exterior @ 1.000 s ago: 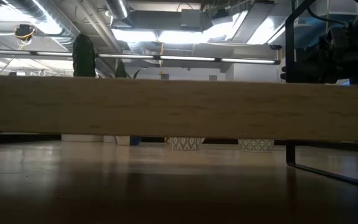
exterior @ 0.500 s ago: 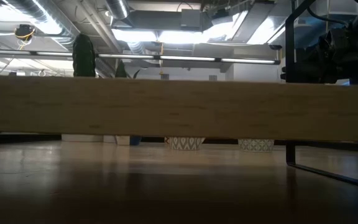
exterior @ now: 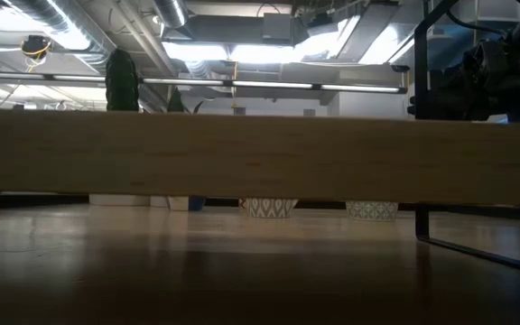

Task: Place coffee mugs
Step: Put the blue mug on the shelf

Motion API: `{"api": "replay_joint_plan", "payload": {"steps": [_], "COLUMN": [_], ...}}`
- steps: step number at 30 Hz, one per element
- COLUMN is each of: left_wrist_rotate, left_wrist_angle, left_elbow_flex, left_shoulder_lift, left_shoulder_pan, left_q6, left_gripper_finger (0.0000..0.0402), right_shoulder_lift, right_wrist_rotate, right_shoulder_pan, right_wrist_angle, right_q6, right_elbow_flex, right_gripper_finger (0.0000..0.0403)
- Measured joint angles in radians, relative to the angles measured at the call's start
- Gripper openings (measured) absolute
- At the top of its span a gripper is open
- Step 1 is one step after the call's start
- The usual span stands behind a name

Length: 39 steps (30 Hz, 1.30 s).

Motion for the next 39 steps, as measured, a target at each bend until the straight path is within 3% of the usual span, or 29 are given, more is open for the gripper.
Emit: {"api": "replay_joint_plan", "payload": {"steps": [6, 12, 24, 39], "left_wrist_rotate": [0.008, 0.050, 0.089, 0.139], "left_wrist_angle": [0.004, 0.120, 0.415, 0.614], "left_elbow_flex": [-0.040, -0.224, -0.609, -0.838], "left_shoulder_lift": [0.018, -0.003, -0.009, -0.009], "left_shoulder_pan": [0.258, 0.399, 0.466, 0.496], "left_q6": [0.211, 0.269, 0.309, 0.255], "left_gripper_finger": [0.0153, 0.0153, 0.0153, 0.0153], "right_shoulder_lift": [0.000, 0.000, 0.000, 0.000], "right_wrist_rotate": [-0.004, -0.007, -0.007, -0.007], "right_shoulder_pan": [0.000, 0.000, 0.000, 0.000], "right_wrist_angle": [0.000, 0.000, 0.001, 0.001], "right_q6": [0.000, -0.001, -0.001, -0.006], "right_elbow_flex": [0.000, 0.000, 0.000, 0.000], "right_gripper_finger": [0.0111, 0.0111, 0.0111, 0.0111]}}
